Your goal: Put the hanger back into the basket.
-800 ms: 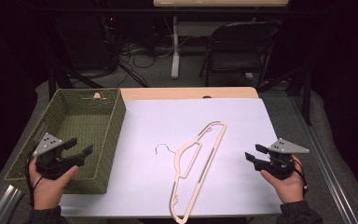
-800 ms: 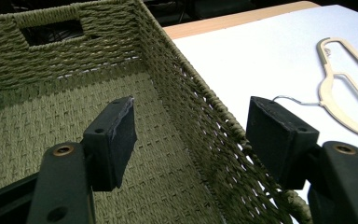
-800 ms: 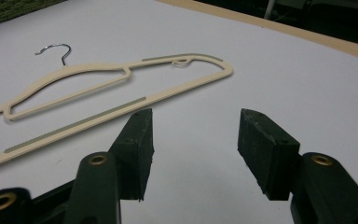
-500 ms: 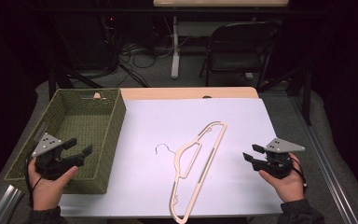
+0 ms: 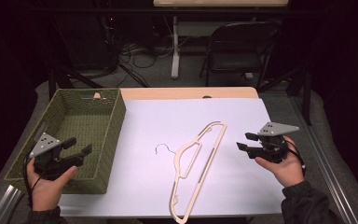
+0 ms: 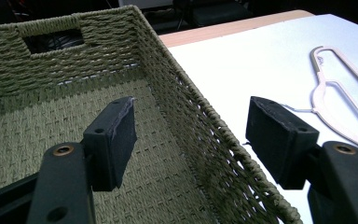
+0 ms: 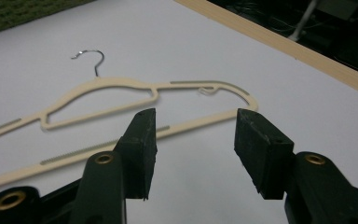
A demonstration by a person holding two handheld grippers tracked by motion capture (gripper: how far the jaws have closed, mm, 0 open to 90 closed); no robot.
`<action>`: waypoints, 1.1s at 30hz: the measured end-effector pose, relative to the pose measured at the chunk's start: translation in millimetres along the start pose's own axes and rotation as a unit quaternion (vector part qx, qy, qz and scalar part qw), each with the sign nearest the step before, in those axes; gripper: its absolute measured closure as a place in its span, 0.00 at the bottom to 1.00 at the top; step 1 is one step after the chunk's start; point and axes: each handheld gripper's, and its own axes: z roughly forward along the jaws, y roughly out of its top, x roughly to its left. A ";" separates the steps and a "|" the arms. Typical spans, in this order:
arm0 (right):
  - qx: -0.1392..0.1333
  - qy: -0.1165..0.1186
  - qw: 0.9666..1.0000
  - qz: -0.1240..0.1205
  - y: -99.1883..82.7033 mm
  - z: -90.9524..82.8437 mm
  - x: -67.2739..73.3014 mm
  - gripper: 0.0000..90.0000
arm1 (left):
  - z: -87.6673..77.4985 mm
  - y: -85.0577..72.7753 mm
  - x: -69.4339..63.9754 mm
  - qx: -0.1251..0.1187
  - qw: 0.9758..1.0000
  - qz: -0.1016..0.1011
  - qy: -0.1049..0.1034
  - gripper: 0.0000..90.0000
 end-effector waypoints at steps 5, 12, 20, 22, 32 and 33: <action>0.004 0.014 1.000 -0.010 25.5 10.6 3.3 0.52 | -0.3 0.2 -0.1 -0.003 1.000 -0.001 -0.001 0.37; 0.022 0.034 0.999 -0.033 59.4 32.7 11.2 0.47 | 1.0 0.0 -1.1 0.000 1.000 0.001 -0.004 0.37; 0.041 0.044 0.997 -0.053 92.2 54.6 14.5 0.34 | 1.2 -0.2 -0.6 0.001 1.000 0.000 -0.005 0.37; 0.048 0.046 0.996 -0.055 97.0 60.4 15.8 0.31 | 1.7 -0.3 -1.0 0.001 1.000 0.000 -0.007 0.37; 0.095 0.054 0.991 -0.070 96.8 89.8 19.5 0.19 | 1.4 -0.3 -1.0 0.000 1.000 -0.002 -0.007 0.37; 0.096 0.055 0.991 -0.075 96.2 91.9 19.7 0.19 | 1.4 -0.4 -0.8 0.001 1.000 -0.002 -0.006 0.37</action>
